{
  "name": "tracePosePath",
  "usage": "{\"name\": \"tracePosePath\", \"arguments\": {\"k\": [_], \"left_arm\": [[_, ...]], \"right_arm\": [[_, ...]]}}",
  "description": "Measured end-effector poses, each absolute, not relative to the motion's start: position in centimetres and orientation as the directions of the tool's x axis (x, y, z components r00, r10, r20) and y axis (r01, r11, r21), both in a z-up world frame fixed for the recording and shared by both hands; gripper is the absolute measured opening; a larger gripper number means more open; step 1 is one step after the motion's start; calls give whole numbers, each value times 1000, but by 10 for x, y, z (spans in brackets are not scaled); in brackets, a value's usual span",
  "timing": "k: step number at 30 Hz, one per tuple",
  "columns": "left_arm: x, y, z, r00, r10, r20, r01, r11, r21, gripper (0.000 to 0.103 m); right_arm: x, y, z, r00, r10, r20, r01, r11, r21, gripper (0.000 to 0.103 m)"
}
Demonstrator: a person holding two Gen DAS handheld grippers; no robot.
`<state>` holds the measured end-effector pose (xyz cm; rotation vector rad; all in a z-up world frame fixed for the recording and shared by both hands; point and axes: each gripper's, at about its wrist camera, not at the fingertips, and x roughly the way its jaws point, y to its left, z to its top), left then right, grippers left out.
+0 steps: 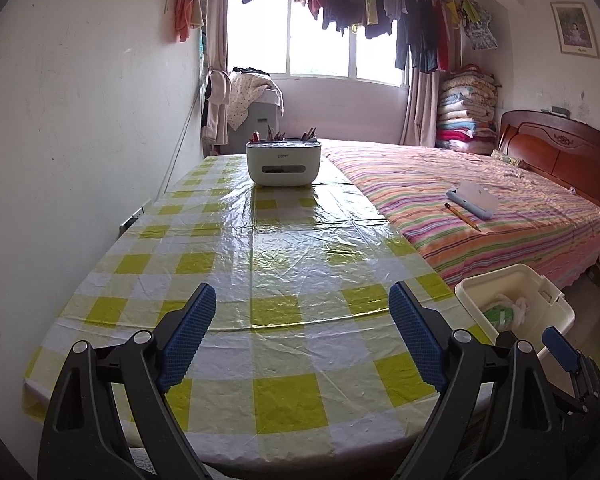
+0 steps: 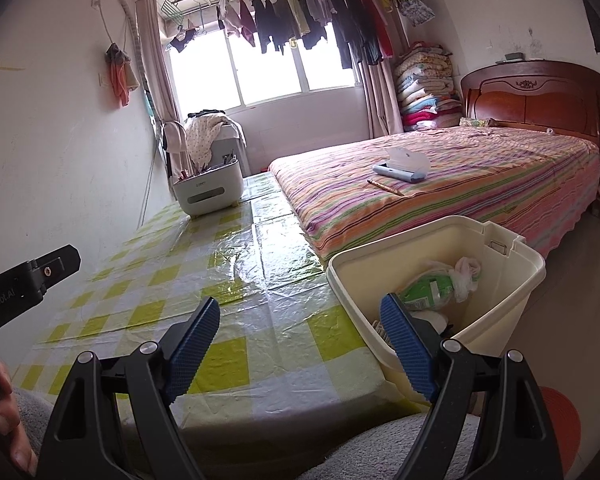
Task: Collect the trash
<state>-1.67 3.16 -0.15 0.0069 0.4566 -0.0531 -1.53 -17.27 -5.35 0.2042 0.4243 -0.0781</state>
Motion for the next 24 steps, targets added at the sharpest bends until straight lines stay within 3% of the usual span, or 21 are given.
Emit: {"name": "tracePosePath", "arguments": {"k": [24], "left_arm": [[-17, 24, -6, 901, -25, -432, 53, 997, 54, 89]], "right_arm": [[-15, -175, -52, 910, -44, -413, 127, 976, 176, 80]]}}
